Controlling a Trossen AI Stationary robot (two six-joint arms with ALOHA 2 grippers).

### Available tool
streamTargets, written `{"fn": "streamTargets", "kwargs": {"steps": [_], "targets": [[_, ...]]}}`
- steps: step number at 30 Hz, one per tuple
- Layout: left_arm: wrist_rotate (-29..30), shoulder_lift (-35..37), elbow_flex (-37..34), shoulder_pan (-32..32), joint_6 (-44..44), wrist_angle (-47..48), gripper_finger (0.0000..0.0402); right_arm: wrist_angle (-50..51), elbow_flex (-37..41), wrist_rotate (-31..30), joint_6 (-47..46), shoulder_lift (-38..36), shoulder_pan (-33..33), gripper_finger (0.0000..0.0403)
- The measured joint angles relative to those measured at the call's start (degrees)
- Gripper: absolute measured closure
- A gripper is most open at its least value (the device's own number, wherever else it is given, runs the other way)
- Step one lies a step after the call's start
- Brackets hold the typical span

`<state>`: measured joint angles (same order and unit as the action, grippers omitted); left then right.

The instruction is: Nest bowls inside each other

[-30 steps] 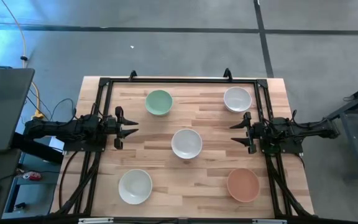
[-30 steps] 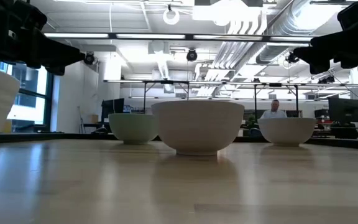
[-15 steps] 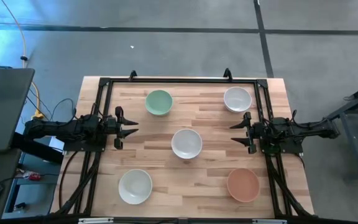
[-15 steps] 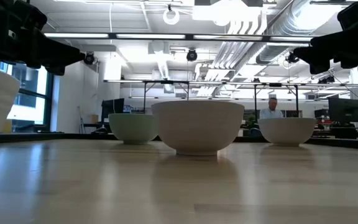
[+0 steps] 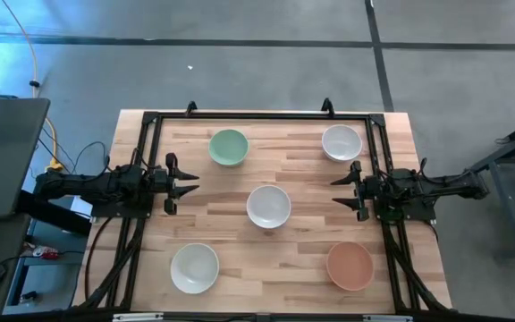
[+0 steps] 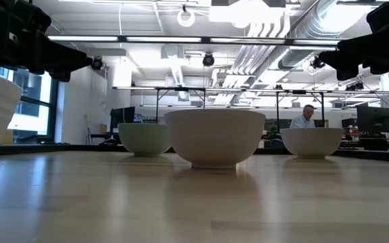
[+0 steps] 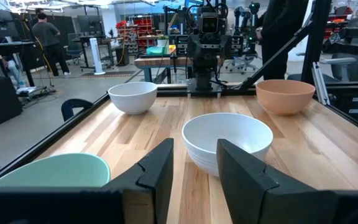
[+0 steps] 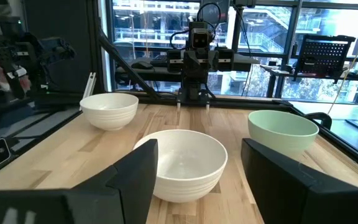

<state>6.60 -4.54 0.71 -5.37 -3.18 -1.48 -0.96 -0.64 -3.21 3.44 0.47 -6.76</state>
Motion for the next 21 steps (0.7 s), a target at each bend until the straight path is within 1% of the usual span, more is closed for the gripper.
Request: {"fn": "streamTargets", "kwargs": {"steps": [6, 10, 13, 15, 21], "targets": [[0.0, 0.0, 0.0, 0.0, 0.0, 0.0, 0.0289, 0.0, 0.0, 0.0, 0.0, 0.0, 0.0, 0.0179], [2.5, 0.0, 0.0, 0.0, 0.9, -2.1, 0.0289, 0.0, 0.0, 0.0, 0.0, 0.0, 0.0, 0.0179], [2.7, 0.0, 0.0, 0.0, 4.2, -3.6, 0.0289, 0.0, 0.0, 0.0, 0.0, 0.0, 0.0, 0.0179], [2.6, 0.0, 0.0, 0.0, 7.9, -4.8, 0.0289, 0.0, 0.0, 0.0, 0.0, 0.0, 0.0, 0.0179], [0.7, 0.0, 0.0, 0.0, 18.0, -4.7, 0.0289, 0.0, 0.0, 0.0, 0.0, 0.0, 0.0, 0.0179]]}}
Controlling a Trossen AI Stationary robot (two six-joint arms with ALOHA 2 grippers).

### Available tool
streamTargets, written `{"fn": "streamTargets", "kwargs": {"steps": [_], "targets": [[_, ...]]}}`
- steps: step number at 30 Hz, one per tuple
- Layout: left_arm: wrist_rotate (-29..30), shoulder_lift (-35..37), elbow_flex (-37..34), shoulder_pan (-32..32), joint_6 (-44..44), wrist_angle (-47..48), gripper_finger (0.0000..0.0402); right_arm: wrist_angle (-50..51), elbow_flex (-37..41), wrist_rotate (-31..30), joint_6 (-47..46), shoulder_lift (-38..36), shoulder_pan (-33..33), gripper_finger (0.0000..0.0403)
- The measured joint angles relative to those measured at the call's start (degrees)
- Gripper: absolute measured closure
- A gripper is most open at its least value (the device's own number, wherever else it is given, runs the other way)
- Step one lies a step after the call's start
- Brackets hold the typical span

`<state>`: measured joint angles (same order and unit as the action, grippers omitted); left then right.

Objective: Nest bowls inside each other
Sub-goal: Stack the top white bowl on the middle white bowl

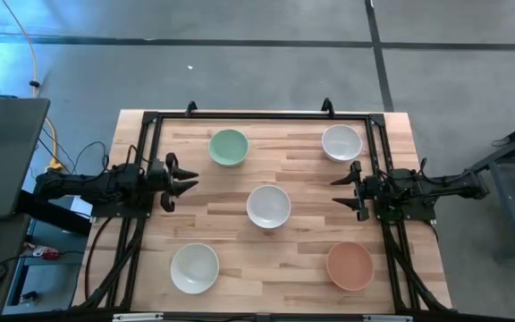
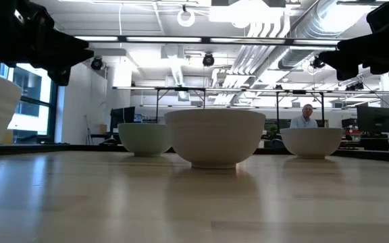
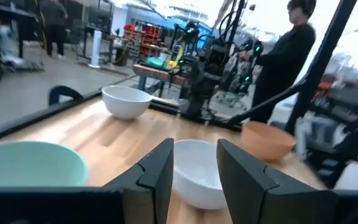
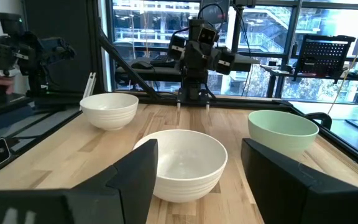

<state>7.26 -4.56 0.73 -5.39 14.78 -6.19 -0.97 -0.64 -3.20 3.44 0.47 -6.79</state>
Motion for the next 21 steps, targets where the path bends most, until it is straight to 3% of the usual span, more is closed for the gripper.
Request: {"fn": "streamTargets", "kwargs": {"steps": [5, 12, 16, 21], "targets": [[-0.3, 0.0, 0.0, 0.0, 7.2, -1.1, 0.0289, 0.0, 0.0, 0.0, 0.0, 0.0, 0.0, 0.0179], [4.4, 0.0, 0.0, 0.0, 14.4, -1.0, 0.0289, -0.1, 0.0, 0.0, 0.2, 0.0, 0.0, 0.0179], [5.4, 0.0, 0.0, 0.0, 21.2, -1.0, 0.0289, -1.8, 0.0, -0.7, -4.3, 0.0, 0.0, 0.0179], [4.0, 0.0, 0.0, 0.0, 19.1, -0.9, 0.0289, -7.0, 0.0, -0.8, -9.0, 0.0, 0.0, 0.0179]]}}
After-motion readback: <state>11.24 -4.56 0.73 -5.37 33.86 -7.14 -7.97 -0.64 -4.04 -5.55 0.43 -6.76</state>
